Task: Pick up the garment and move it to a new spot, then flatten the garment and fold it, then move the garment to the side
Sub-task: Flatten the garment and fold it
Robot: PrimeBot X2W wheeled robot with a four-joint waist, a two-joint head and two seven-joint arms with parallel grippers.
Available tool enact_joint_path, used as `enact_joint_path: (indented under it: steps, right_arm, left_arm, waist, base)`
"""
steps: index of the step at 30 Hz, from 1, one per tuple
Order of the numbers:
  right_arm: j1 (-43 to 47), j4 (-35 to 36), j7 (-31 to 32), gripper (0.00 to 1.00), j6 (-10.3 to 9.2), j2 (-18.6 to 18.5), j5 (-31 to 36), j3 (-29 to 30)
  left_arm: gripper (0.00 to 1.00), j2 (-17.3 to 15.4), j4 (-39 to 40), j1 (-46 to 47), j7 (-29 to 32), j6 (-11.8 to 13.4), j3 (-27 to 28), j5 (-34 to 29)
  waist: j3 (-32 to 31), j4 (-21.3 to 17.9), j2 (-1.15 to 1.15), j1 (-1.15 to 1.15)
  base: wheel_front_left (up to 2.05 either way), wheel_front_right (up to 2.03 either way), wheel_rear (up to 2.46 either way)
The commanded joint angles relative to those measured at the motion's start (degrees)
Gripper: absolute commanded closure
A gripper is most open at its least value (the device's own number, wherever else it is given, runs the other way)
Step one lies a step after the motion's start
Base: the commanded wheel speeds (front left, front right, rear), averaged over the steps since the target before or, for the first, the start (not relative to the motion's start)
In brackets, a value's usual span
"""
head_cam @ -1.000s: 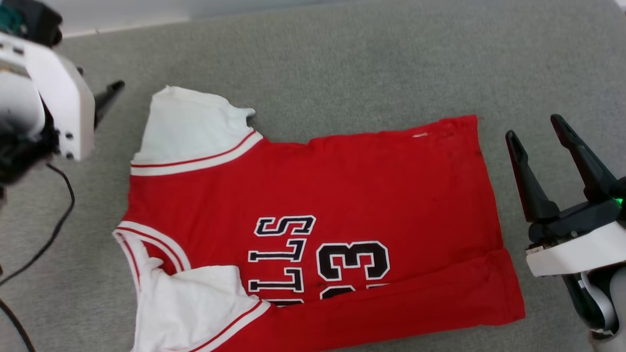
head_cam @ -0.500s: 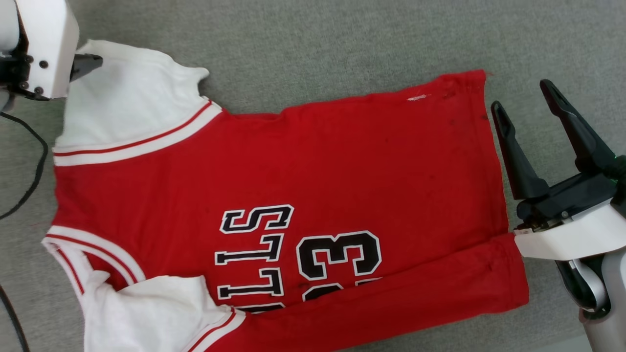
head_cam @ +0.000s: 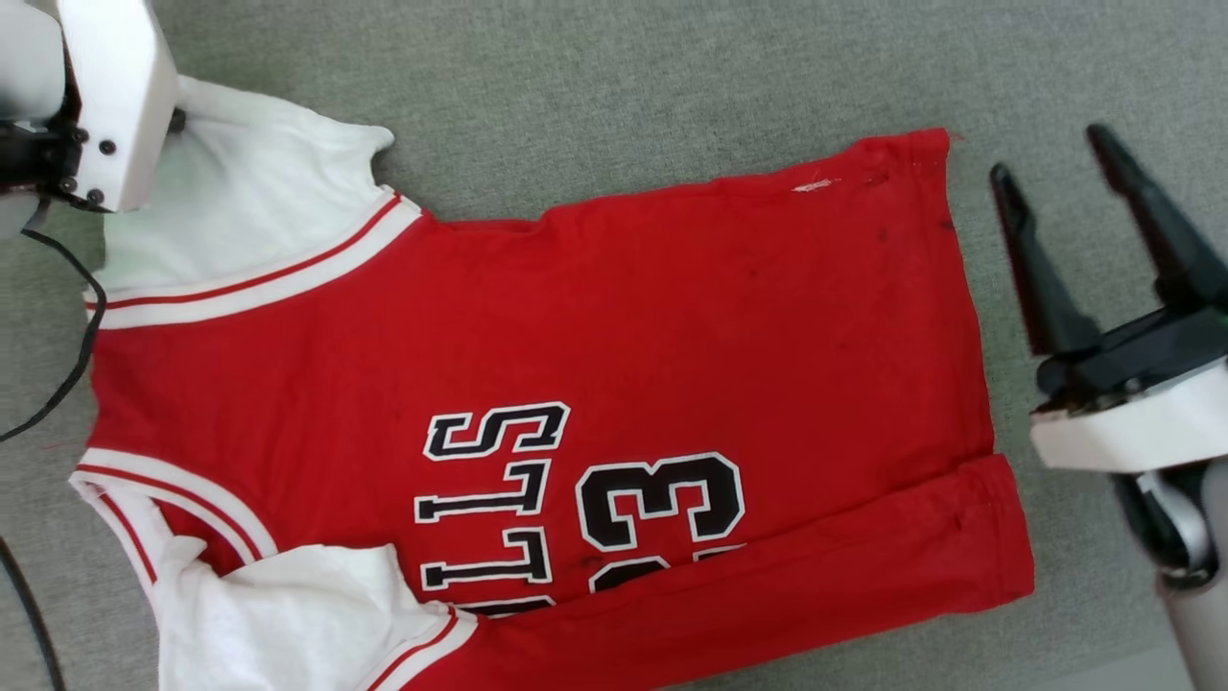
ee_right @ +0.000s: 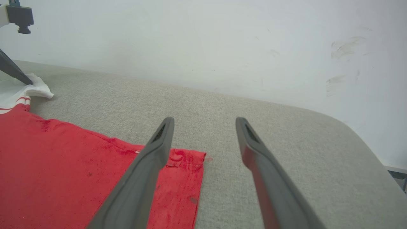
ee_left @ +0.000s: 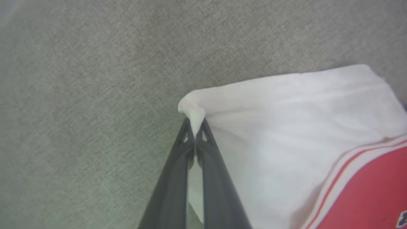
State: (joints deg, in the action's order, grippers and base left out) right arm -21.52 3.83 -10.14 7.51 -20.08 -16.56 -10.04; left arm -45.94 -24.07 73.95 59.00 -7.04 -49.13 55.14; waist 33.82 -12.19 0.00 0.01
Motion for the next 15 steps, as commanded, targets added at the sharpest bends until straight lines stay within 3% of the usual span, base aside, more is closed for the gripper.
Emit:
enact_joint_path:
  steps: [1, 4, 8, 12, 15]
  right_arm:
    - [-1.75, 0.17, 0.12, 0.0, -0.04, -1.06, 0.36, 0.77]
    - [-4.57, 0.42, 1.89, 0.0, -0.04, -3.42, 0.71, 1.09]
    - [-9.52, 0.61, 8.08, 0.0, -0.04, -9.51, 0.17, -1.79]
    - [-14.39, 0.16, 19.09, 0.0, -0.04, -16.17, -3.04, -7.33]
    - [-18.35, -0.79, 29.95, 0.0, -0.04, -20.86, -9.24, -13.59]
  left_arm:
    - [1.0, -0.05, -0.08, -0.72, -0.39, -0.11, -0.48, -0.31]
    - [1.0, 0.19, 0.95, -0.48, -1.76, -0.3, -1.3, -0.28]
    - [1.0, 0.53, 3.5, -1.09, -4.08, -0.33, -3.39, -0.27]
    - [1.0, 0.35, 6.66, -1.41, -5.96, -0.35, -6.17, 0.43]
    - [1.0, 0.47, 7.85, -1.58, -7.39, -0.36, -7.56, 1.18]
  waist:
    - [-1.09, 0.57, 0.0, -0.01]
    - [-2.81, 1.32, 0.0, -0.01]
    - [-5.19, 2.81, 0.0, -0.01]
    - [-6.96, 4.43, 0.0, -0.01]
    - [-7.75, 5.56, 0.0, -0.01]
  base:
    - [0.0, 0.0, 0.0]
    - [0.0, 0.0, 0.0]
    - [0.0, 0.0, 0.0]
    - [0.0, 0.0, 0.0]
    - [0.0, 0.0, 0.0]
